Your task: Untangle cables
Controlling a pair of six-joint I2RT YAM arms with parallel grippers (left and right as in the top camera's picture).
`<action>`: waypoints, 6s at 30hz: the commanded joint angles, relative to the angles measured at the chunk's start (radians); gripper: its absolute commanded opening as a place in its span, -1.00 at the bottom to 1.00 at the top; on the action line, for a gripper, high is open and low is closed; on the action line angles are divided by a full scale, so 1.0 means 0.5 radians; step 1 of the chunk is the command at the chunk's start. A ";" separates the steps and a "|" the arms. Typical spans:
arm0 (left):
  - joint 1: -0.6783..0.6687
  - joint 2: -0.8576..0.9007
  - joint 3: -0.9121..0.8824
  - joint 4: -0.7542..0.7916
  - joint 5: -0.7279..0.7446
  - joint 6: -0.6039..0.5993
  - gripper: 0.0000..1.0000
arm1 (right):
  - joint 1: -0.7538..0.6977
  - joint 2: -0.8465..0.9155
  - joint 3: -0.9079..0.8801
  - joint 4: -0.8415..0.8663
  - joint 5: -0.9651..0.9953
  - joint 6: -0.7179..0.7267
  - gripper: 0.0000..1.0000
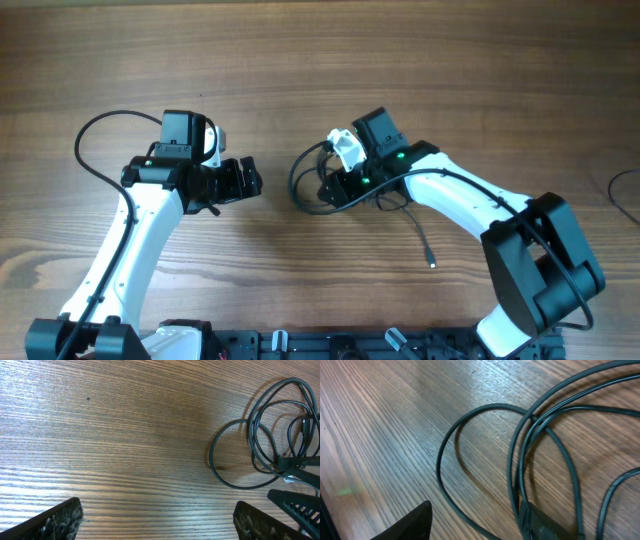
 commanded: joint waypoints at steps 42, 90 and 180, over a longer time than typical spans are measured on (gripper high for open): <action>0.007 -0.025 -0.002 0.022 -0.027 0.013 0.99 | 0.249 0.101 -0.137 0.029 0.344 0.320 0.38; 0.007 -0.025 -0.002 0.053 -0.027 0.013 0.99 | 0.246 0.101 -0.170 -0.074 0.526 0.013 0.69; -0.172 -0.021 -0.085 0.790 1.099 0.372 1.00 | 0.217 -0.842 1.869 -1.336 0.052 0.060 -0.91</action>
